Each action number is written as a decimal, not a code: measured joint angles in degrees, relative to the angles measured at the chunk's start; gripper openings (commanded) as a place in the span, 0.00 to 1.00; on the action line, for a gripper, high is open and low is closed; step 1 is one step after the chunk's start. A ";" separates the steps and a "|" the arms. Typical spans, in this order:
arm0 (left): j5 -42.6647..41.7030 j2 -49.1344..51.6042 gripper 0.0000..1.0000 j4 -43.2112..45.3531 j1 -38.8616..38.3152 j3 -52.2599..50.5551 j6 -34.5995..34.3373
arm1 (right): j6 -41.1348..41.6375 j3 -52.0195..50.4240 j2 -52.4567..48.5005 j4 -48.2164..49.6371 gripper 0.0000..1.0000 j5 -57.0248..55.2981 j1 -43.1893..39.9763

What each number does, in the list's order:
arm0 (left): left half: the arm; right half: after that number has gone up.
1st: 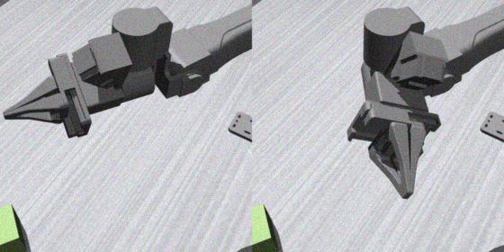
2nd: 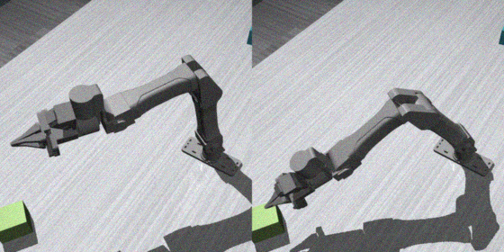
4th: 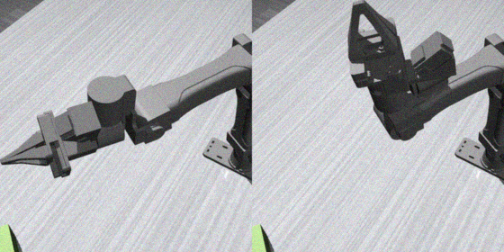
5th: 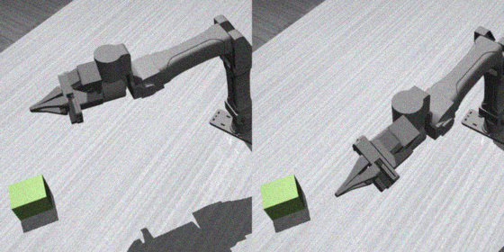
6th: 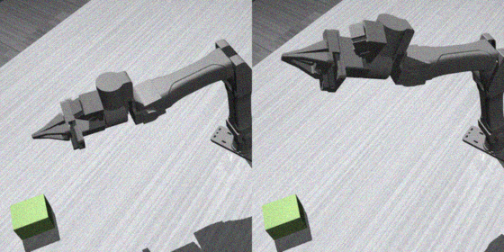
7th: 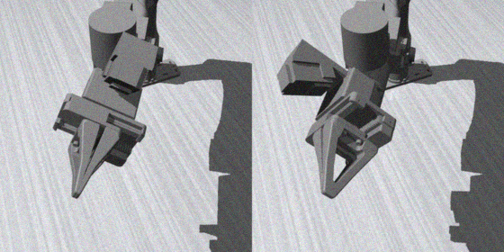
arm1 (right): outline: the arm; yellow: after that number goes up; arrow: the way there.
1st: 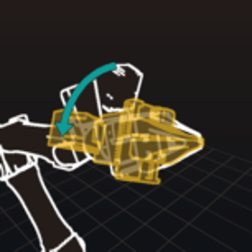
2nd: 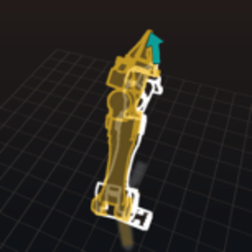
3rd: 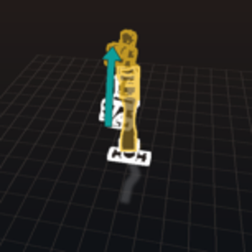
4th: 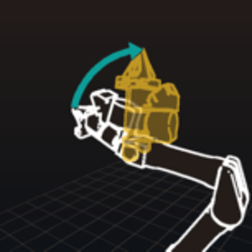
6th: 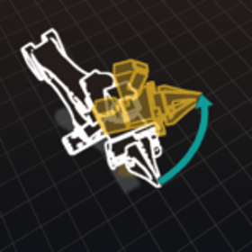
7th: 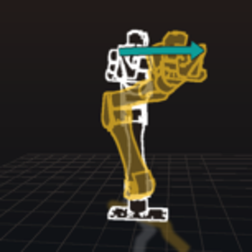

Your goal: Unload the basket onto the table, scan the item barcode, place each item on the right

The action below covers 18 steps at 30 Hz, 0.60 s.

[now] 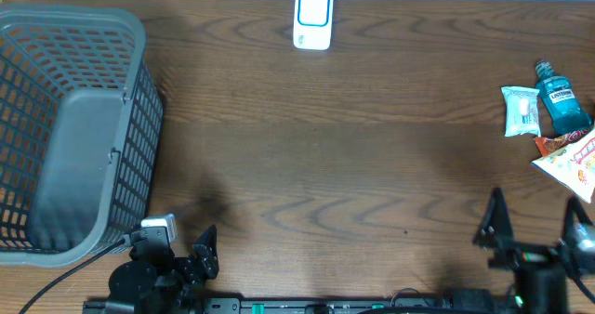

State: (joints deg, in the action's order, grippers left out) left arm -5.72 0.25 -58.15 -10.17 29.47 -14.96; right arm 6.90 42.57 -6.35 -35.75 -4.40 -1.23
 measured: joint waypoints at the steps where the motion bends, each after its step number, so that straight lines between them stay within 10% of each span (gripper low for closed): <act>1: 0.00 0.00 0.86 -0.02 0.00 0.00 0.00 | 0.00 -2.80 0.74 2.47 0.99 0.09 0.00; 18: 0.00 0.00 0.86 -0.02 0.00 0.00 0.00 | 0.00 -37.05 5.62 32.81 0.99 0.59 0.00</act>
State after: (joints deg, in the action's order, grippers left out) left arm -5.72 0.25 -58.17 -10.17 29.47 -14.96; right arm 6.90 5.52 -0.73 -2.94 -3.81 -1.23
